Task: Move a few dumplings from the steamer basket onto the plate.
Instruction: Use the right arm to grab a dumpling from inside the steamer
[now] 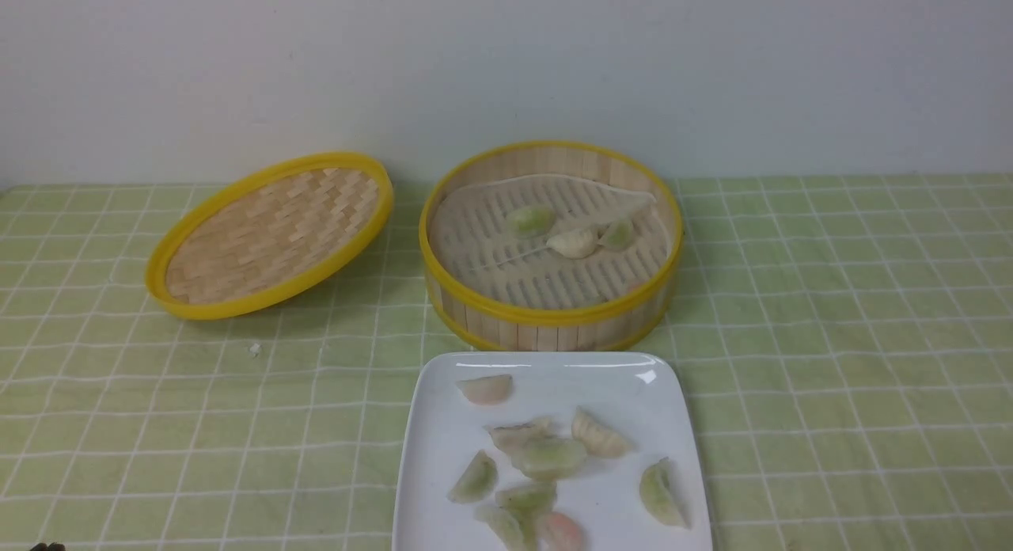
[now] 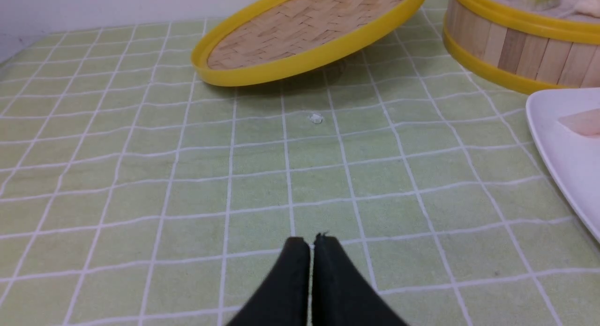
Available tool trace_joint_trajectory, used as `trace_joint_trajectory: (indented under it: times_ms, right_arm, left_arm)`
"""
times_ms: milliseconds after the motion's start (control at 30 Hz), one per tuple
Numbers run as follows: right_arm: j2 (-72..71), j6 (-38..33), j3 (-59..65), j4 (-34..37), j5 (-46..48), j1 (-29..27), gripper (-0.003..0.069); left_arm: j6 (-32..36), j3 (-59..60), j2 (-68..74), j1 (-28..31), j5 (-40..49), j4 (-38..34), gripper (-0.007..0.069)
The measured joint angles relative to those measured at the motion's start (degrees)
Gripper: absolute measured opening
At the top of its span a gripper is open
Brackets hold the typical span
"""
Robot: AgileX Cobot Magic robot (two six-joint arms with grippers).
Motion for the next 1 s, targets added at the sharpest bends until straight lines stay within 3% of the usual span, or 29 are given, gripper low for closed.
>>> trace_joint_trajectory:
  times_ms: [300, 433, 533, 700, 767, 867, 1000]
  right_arm:
    - [0.0, -1.2, 0.0, 0.0, 0.0, 0.0, -0.0014]
    - [0.0, -0.3, 0.5, 1.5, -4.2, 0.0, -0.0014]
    - [0.0, 3.7, 0.5, 7.3, -12.4, 0.0, -0.0014]
    - [0.0, 9.0, 0.5, 13.6, -21.4, 0.0, -0.0014]
    - [0.0, 9.4, 0.5, 14.4, -24.4, 0.0, -0.0014]
    - [0.0, 9.3, 0.5, 14.4, -24.8, 0.0, -0.0014]
    - [0.0, 11.0, 0.5, 16.3, -29.0, 0.0, -0.0014]
  left_arm:
    - [-0.4, 0.1, 0.0, 0.0, -1.0, -1.7, -0.0006]
    - [-4.6, 0.1, 0.0, 0.0, -6.7, -12.3, -0.0006]
    - [-6.8, 0.1, 0.0, 0.0, -12.5, -20.9, -0.0006]
    - [-7.2, 0.1, 0.0, 0.0, -20.5, -31.1, -0.0006]
    - [-7.2, 0.1, 0.0, 0.0, -27.5, -36.2, -0.0006]
    - [-7.2, 0.1, 0.0, 0.0, -32.0, -38.3, -0.0006]
    - [-7.2, -3.0, 0.0, 0.0, -31.4, -37.6, -0.0006]
